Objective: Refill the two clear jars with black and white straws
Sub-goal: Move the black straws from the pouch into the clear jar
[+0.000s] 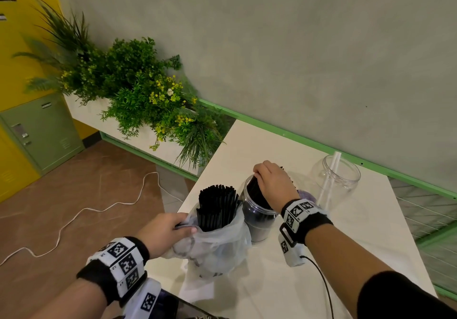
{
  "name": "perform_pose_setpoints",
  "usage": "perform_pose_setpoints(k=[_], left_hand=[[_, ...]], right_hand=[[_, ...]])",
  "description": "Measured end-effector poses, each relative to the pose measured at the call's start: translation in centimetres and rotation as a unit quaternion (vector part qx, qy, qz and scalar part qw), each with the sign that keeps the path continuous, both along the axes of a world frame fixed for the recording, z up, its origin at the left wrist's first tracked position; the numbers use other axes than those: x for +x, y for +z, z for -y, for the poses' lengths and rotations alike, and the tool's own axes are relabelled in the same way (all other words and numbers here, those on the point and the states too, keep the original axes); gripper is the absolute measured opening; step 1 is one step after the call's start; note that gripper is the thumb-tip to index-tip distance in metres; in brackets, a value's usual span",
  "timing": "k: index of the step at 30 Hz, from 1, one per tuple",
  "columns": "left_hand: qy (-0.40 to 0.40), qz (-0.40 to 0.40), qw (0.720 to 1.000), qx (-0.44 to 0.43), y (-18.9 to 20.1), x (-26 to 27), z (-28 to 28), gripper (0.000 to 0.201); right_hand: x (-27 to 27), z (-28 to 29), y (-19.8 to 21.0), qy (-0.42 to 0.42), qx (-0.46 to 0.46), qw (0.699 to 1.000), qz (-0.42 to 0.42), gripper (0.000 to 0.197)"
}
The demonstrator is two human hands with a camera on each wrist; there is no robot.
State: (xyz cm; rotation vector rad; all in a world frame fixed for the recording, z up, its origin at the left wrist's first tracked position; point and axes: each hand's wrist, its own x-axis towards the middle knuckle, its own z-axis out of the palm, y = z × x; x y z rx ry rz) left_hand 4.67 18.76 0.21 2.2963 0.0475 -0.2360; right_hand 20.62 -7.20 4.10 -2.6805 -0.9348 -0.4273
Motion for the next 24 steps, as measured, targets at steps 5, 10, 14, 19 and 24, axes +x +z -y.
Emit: perform_pose_setpoints(k=[5,10,14,19,24], left_hand=[[-0.001,0.004,1.0,0.0,-0.1,0.1,-0.1,0.027],[-0.001,-0.005,1.0,-0.012,-0.1,0.0,-0.1,0.026],[0.002,0.004,1.0,-0.011,0.1,-0.1,0.0,0.027],[-0.001,0.005,1.0,-0.012,-0.1,0.0,0.0,0.03],[-0.002,0.005,1.0,-0.018,-0.1,0.0,0.2,0.028]], right_hand=[[-0.7,1.2,-0.1,-0.008,0.1,0.994,-0.036,0.024],[-1.9,3.4,-0.6,-0.017,0.055,0.998,0.001,0.047],[-2.6,5.3,-0.8,-0.031,-0.003,0.998,0.052,0.047],[-2.7,7.1,-1.9,0.006,0.027,0.995,0.095,0.024],[-2.7,6.8,-2.0,0.001,0.05,0.996,0.077,0.018]])
